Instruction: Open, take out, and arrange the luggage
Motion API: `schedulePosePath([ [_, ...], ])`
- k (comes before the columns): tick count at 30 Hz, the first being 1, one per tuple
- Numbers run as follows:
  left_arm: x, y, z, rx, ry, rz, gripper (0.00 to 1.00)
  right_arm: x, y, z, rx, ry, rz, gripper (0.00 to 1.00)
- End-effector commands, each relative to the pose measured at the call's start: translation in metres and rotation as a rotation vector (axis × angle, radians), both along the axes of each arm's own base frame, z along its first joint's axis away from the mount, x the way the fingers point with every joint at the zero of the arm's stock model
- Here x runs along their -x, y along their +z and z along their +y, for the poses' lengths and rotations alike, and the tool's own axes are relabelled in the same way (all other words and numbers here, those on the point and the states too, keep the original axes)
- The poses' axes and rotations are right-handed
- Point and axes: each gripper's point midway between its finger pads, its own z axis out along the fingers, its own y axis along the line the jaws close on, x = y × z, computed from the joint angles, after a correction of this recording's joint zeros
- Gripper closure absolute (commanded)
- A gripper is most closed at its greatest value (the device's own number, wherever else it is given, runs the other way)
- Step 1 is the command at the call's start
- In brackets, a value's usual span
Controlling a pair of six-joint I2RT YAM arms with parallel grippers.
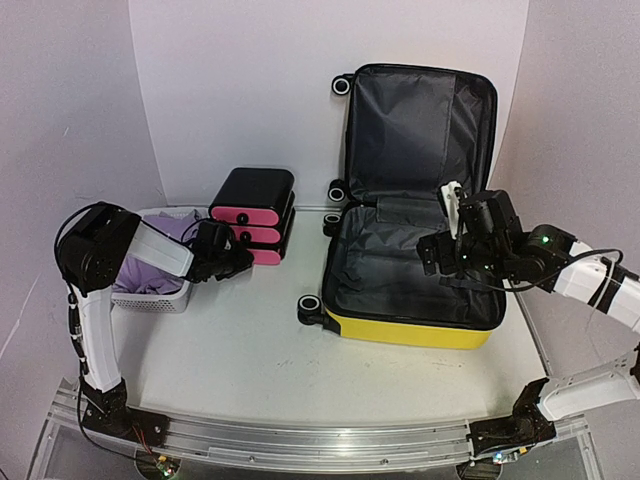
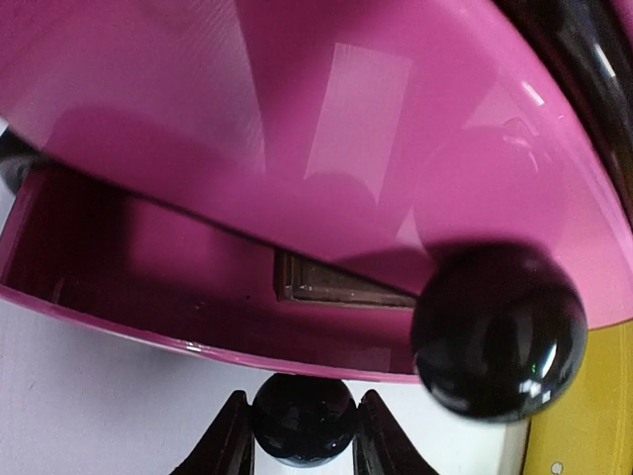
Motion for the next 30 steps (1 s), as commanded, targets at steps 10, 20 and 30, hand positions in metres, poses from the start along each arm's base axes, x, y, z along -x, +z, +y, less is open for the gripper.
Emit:
schedulePosePath([
  [10,-0.031,0.029,0.003,-0.002,0.065,-0.108,0.64,0.000,0.017,-0.007,-0.038,-0.032,-0.036,0.02],
  [20,-0.004,0.038,0.005,0.119,0.053,-0.121,0.49,0.002,0.012,-0.008,-0.036,-0.035,-0.022,0.02],
  [30,0.017,0.014,0.018,0.188,0.155,-0.024,0.50,-0.001,0.004,-0.003,-0.029,-0.026,0.000,0.02],
])
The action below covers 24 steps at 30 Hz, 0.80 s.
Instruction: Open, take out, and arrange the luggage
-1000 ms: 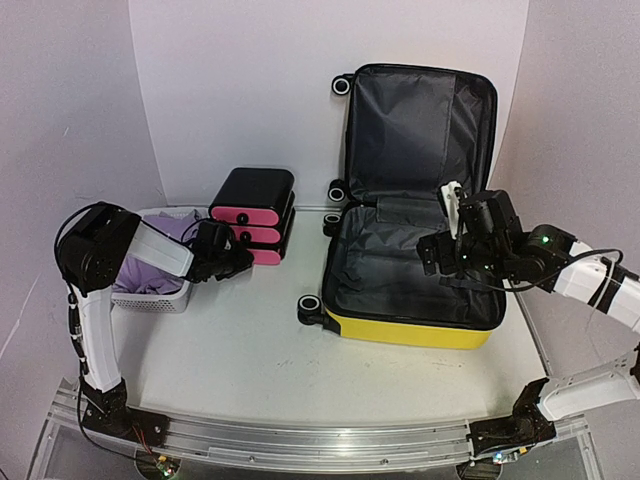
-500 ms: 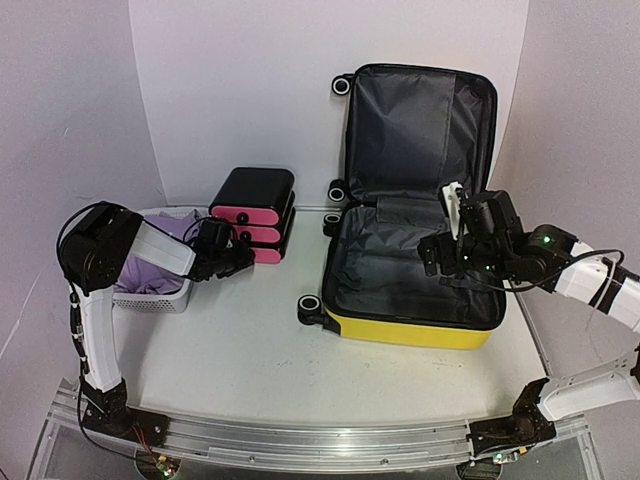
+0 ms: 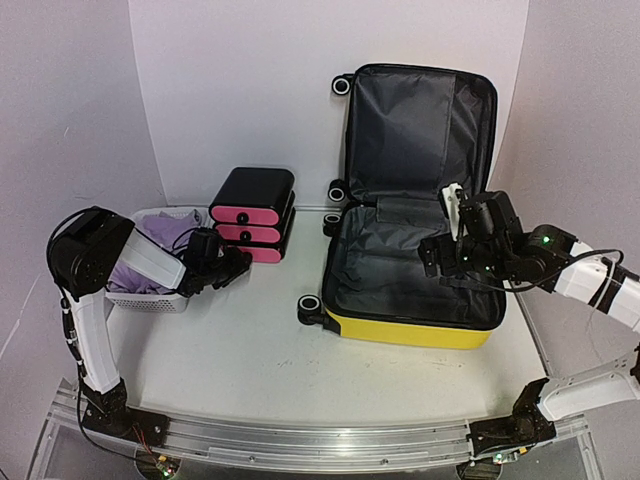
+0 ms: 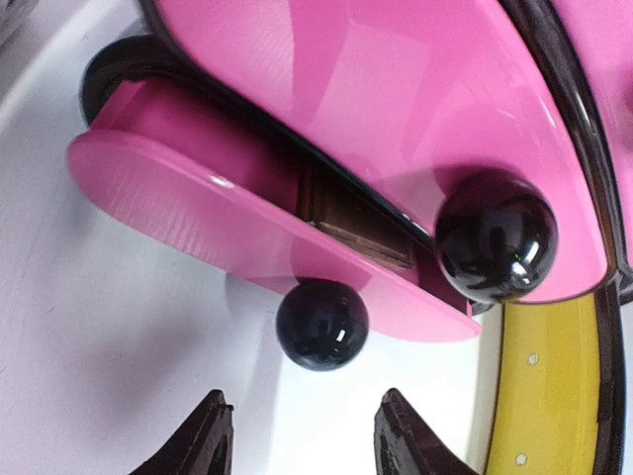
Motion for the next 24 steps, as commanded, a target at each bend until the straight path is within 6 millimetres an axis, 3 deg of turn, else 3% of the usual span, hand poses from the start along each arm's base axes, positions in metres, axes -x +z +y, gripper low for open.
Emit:
schedulePosePath([
  [1,-0.004,0.006,0.009,0.070,0.109,-0.002,0.48,-0.004,0.007,0.000,-0.030,-0.016,-0.018,0.02],
  [14,-0.035,-0.015,0.012,0.060,0.211,0.005,0.40,0.003,0.018,-0.007,-0.061,-0.026,-0.049,0.02],
  [24,-0.047,-0.017,0.007,0.033,0.195,-0.016,0.42,0.005,0.022,-0.009,-0.068,-0.026,-0.054,0.02],
])
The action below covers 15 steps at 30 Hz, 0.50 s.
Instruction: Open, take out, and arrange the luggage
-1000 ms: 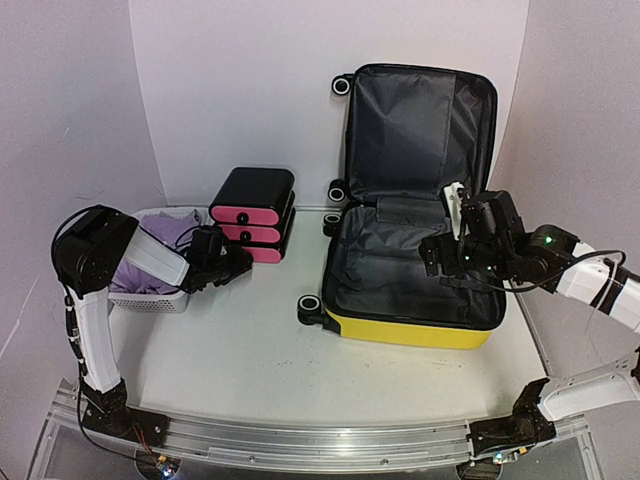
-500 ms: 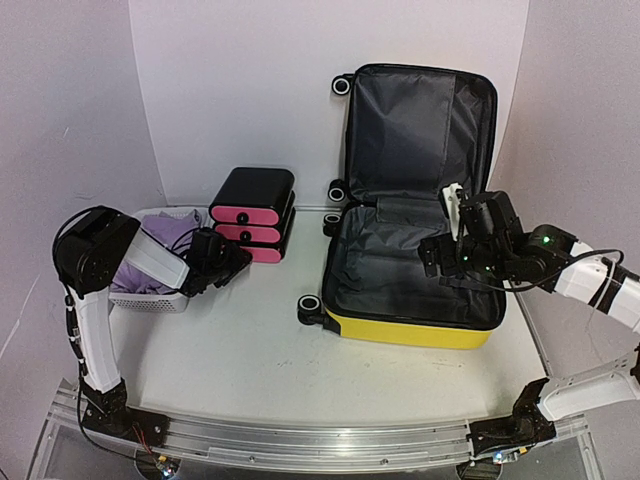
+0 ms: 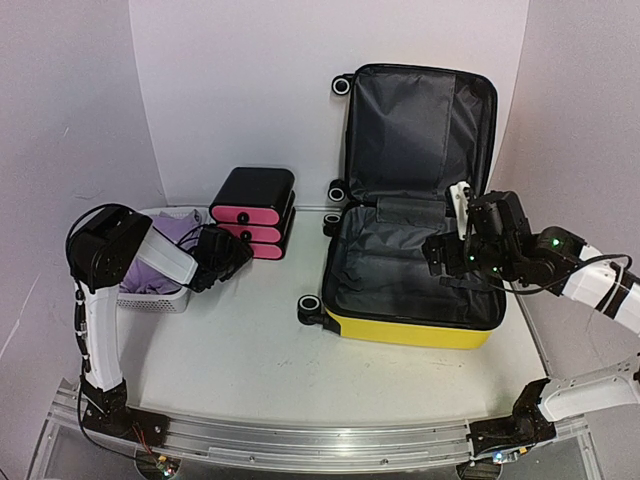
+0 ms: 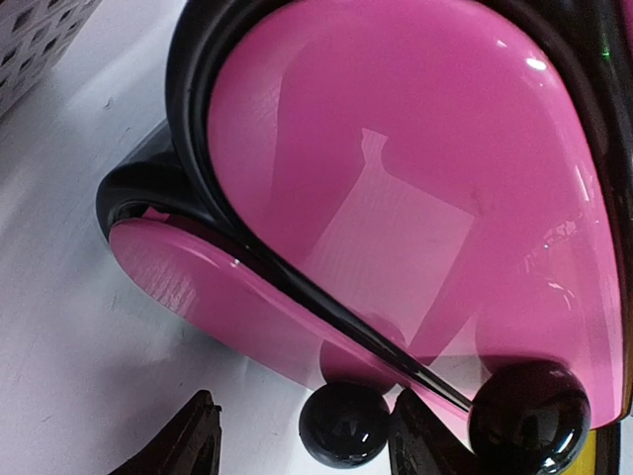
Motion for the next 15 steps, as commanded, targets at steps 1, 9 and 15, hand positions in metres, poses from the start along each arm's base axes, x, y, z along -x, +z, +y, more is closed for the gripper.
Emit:
schedulePosePath([
  [1,-0.003,-0.011,-0.002,-0.003,-0.007,0.029,0.41,0.001,0.014,-0.005,-0.036,-0.018,-0.037,0.02],
  [9,0.036,0.030,-0.033,0.067,-0.212,0.001,0.32,0.000,0.008,-0.011,0.005,-0.036,-0.039,0.02],
  [15,0.090,0.094,-0.049,0.090,-0.365,-0.106,0.22,-0.009,-0.007,-0.017,0.097,-0.063,-0.021,0.02],
])
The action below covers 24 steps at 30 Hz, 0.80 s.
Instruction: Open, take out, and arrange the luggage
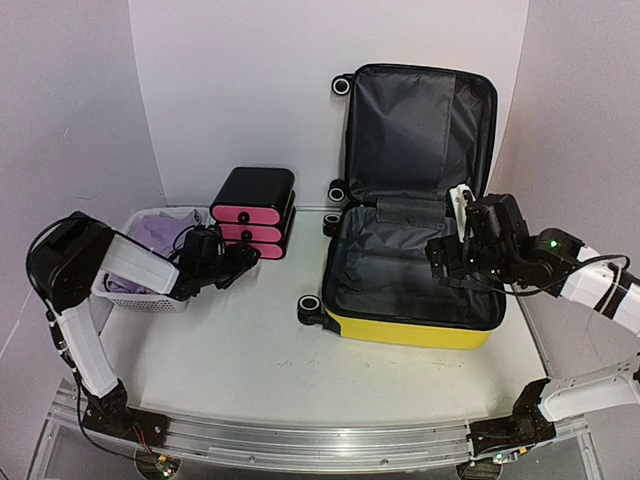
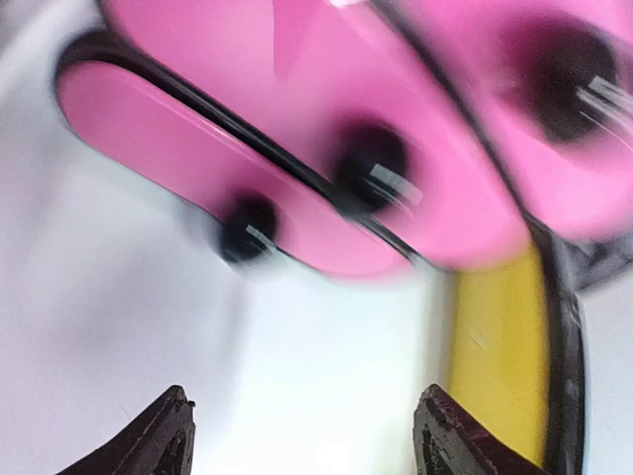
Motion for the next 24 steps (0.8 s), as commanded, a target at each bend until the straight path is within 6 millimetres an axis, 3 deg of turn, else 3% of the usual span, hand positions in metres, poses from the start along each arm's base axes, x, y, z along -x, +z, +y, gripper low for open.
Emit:
schedulePosePath([
  [1,0.039,0.073,-0.022,0.084,-0.157,-0.129,0.21,-0.011,-0.006,-0.010,0.061,-0.045,-0.004,0.02],
  [4,0.067,0.095,-0.019,0.100,-0.214,-0.170,0.21,-0.018,-0.010,-0.018,0.018,-0.056,0.037,0.02],
  [7,0.085,0.140,-0.012,0.027,-0.279,-0.298,0.21,-0.023,-0.010,-0.036,-0.067,-0.072,0.093,0.02],
  [11,0.111,0.245,0.022,-0.222,-0.282,-0.560,0.17,-0.022,0.008,-0.073,-0.121,-0.116,0.111,0.02],
  [15,0.125,0.322,0.081,-0.550,-0.160,-0.631,0.07,-0.013,0.037,-0.101,-0.176,-0.140,0.079,0.02],
  [17,0.134,0.349,0.110,-0.662,-0.104,-0.609,0.04,-0.006,0.055,-0.109,-0.175,-0.149,0.043,0.02],
  [21,0.168,0.404,0.144,-0.729,-0.009,-0.704,0.01,0.021,0.106,-0.111,-0.209,-0.101,-0.095,0.02],
  [24,0.193,0.425,0.161,-0.714,0.048,-0.765,0.01,0.041,0.136,-0.115,-0.223,-0.080,-0.197,0.02],
])
